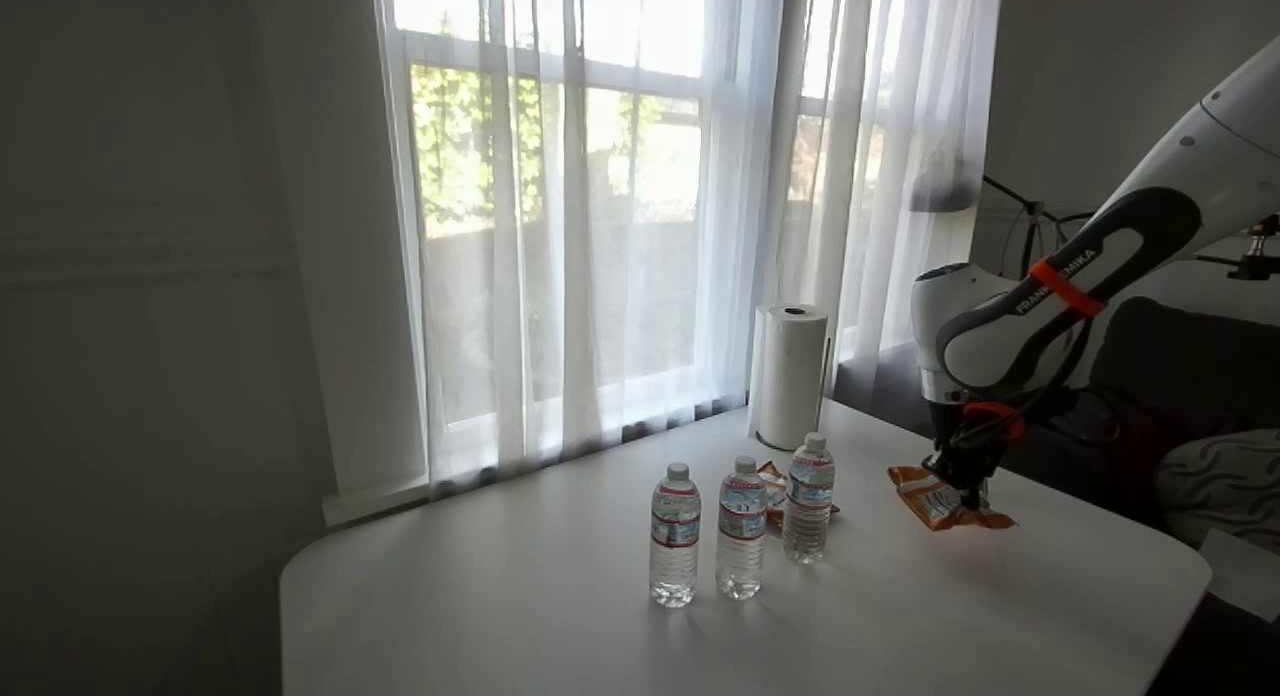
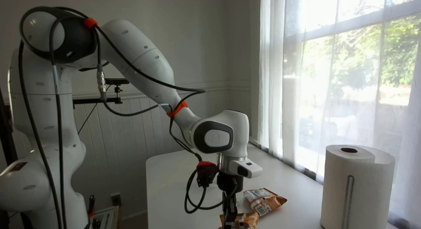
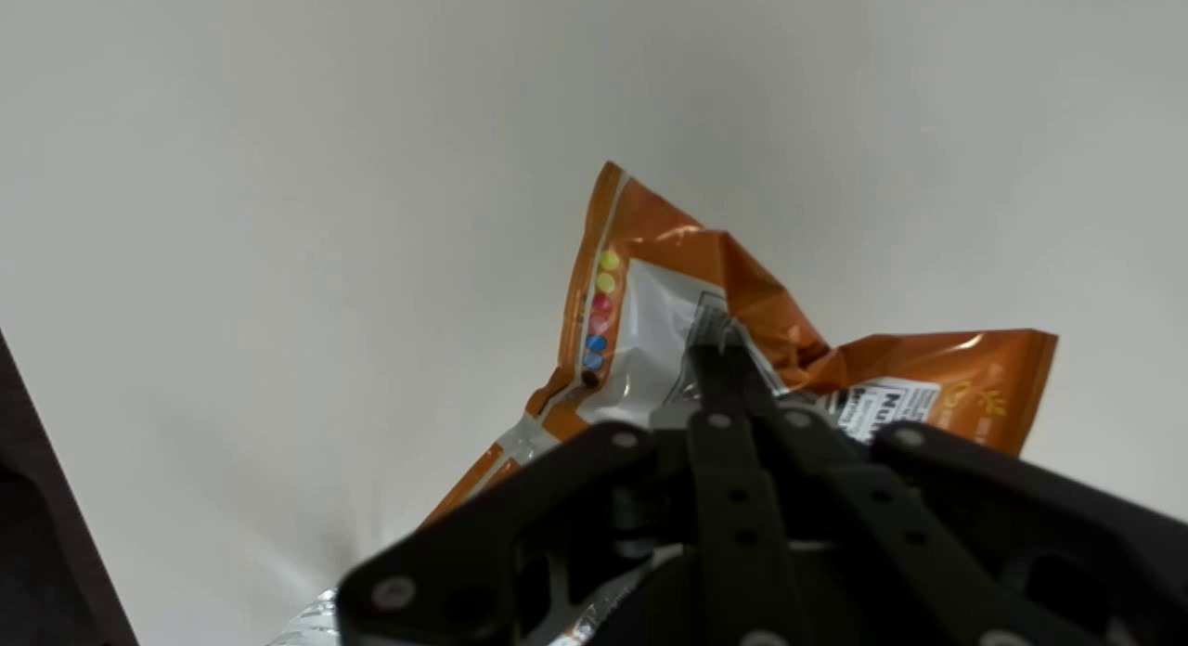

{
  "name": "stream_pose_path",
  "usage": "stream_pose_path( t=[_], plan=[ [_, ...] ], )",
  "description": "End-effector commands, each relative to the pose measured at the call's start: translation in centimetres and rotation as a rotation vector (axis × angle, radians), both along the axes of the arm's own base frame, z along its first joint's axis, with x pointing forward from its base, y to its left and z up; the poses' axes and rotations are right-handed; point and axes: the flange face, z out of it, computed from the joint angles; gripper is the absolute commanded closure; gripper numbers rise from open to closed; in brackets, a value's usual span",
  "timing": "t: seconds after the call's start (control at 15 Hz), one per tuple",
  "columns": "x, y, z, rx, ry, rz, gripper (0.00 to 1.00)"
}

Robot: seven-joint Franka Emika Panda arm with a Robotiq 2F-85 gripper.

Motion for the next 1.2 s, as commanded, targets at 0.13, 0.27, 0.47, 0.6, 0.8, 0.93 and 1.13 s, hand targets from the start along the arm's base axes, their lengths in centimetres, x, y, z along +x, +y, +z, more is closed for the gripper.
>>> stream_pose_path(
  t=[0.13,0.27,0.47,0.6,0.8,0.93,1.13],
  plan=[
    [0.8,-1.2,0.0,0.028,-0.036,-0.075,1.00],
    [1.3,-1.9,0.1,0.064,-0.062,-0.131,1.00],
    [2.2,-3.1,0.1,0.098,-0.100,-0.231,1.00],
    [2.6,-3.9,-0.1,0.096,-0.115,-0.283,1.00],
    [3.3,-5.3,-0.5,0.083,-0.131,-0.373,1.00],
    [3.6,-5.9,-1.0,0.079,-0.132,-0.430,1.00],
    [4.3,-6.6,-1.8,0.076,-0.134,-0.495,1.00]
  ],
)
